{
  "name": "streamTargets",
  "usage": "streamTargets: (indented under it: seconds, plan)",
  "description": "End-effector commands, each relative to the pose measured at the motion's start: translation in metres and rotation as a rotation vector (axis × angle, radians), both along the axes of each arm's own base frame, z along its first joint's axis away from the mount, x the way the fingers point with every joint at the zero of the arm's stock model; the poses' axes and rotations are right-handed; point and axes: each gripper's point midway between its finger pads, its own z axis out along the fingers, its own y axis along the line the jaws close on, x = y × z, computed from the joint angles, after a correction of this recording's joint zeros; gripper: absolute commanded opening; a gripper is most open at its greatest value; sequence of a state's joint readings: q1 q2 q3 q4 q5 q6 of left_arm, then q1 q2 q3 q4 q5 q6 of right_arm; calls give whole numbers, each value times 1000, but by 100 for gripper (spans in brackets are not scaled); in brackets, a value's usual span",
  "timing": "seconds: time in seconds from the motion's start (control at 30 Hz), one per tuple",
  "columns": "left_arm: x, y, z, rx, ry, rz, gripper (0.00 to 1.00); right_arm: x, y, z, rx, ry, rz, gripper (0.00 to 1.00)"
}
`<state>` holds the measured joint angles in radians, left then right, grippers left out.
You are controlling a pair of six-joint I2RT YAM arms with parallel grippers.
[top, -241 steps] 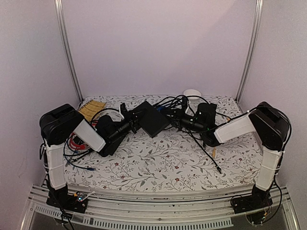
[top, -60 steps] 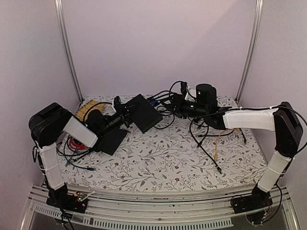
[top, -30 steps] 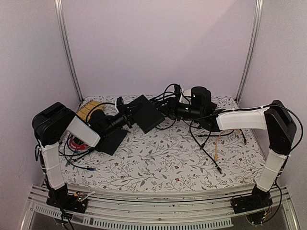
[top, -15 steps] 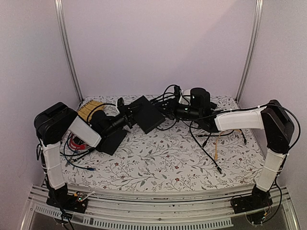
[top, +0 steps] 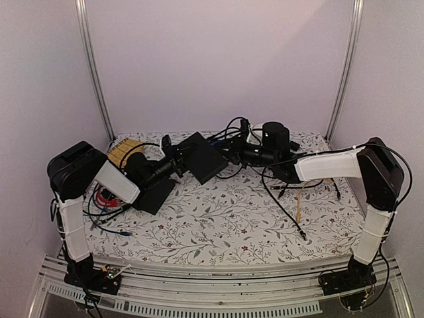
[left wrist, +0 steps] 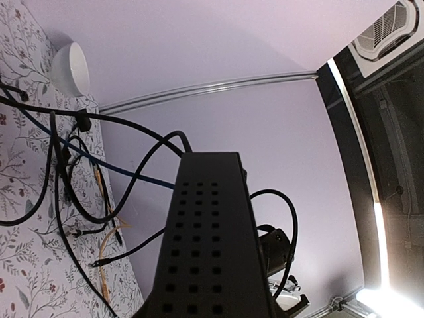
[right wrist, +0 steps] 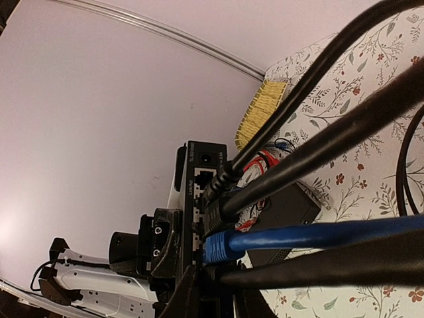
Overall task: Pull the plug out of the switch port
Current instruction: Pull the connector from the switch port.
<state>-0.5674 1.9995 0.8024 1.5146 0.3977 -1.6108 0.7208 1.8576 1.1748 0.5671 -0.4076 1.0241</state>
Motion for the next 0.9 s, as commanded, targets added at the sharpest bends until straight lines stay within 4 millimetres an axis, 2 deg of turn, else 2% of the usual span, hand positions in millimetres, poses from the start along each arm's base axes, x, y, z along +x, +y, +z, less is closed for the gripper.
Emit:
streamTargets:
  seconds: [0.0, 0.53, 0.6, 0.73, 0.87]
  plan:
    - [-25, 3, 65, -159, -230, -28, 0, -6, 17, 24, 58, -56, 70, 16]
    - [-27, -5, 64, -135, -241, -48, 0, -3, 24, 12, 24, -25, 95, 18]
    - [-28, -6, 65, -129, -245, -51, 0, -3, 25, 11, 23, -20, 98, 16]
    - [-29, -9, 63, -122, -243, -55, 0, -2, 26, 7, 14, -12, 101, 3]
    - [-30, -10, 64, -132, -239, -51, 0, -1, 28, 2, 8, -7, 101, 2]
